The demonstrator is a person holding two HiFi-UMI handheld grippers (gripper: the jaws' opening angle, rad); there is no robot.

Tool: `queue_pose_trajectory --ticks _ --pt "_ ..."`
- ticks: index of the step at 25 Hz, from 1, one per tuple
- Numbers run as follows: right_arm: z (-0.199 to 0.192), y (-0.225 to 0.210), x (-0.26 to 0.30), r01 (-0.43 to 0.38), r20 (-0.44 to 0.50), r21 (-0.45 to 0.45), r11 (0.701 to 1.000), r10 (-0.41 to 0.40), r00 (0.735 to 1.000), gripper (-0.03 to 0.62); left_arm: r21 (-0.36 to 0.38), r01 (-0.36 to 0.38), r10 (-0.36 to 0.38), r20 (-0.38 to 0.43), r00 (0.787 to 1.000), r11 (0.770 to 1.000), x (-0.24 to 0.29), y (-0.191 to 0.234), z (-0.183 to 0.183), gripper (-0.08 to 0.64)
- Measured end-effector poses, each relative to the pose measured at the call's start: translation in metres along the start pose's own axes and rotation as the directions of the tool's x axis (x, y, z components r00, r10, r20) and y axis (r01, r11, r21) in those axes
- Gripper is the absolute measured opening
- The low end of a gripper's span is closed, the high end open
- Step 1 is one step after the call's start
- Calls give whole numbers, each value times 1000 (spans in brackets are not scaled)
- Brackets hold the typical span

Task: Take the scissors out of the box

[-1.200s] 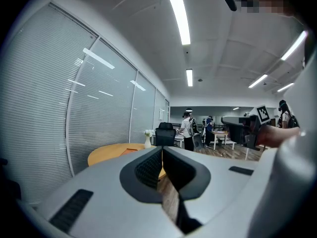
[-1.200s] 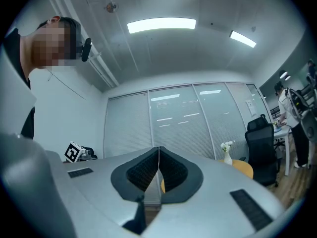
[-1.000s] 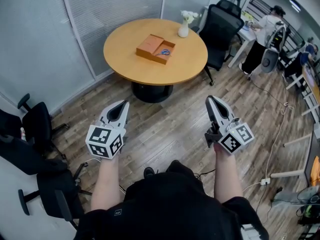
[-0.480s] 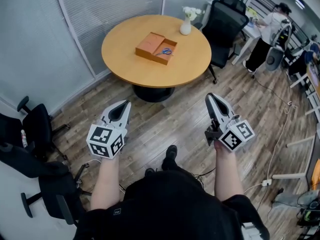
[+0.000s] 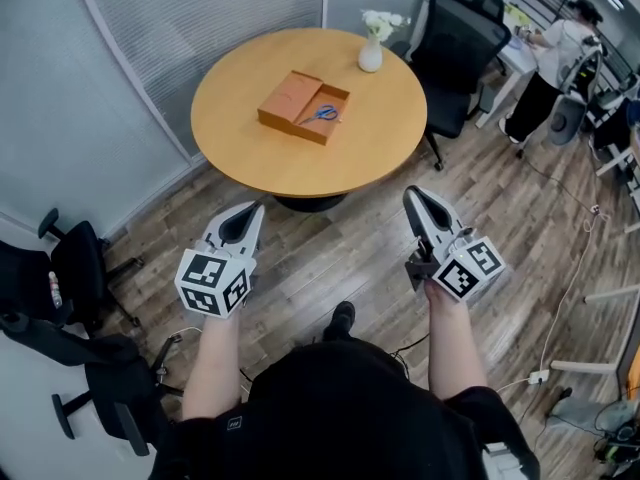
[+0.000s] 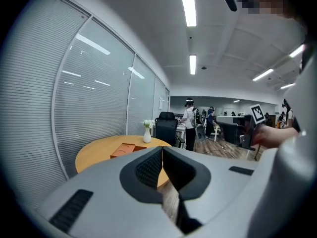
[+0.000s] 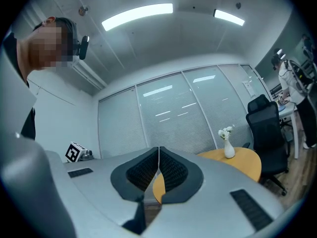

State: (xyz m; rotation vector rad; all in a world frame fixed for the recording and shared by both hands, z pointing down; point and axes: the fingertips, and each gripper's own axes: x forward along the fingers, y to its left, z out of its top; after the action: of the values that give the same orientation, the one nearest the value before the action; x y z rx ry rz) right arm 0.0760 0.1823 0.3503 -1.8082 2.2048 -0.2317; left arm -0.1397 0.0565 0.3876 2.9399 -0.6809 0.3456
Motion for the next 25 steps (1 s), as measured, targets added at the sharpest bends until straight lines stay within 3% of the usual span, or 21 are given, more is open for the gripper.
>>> queue_pose_trajectory --ticks 6,14,25 --pt "14 -59 9 -32 37 48 998 30 999 37 26 -9 10 -20 1000 1000 53 -14 24 14" --pt "30 -104 17 -42 45 36 998 40 998 37 35 -20 20 -3 1000 999 100 -16 42 15" --pt "31 -159 60 1 -19 -5 1000 -1 1000 37 -24 13 -12 22 1000 1000 179 25 39 14"
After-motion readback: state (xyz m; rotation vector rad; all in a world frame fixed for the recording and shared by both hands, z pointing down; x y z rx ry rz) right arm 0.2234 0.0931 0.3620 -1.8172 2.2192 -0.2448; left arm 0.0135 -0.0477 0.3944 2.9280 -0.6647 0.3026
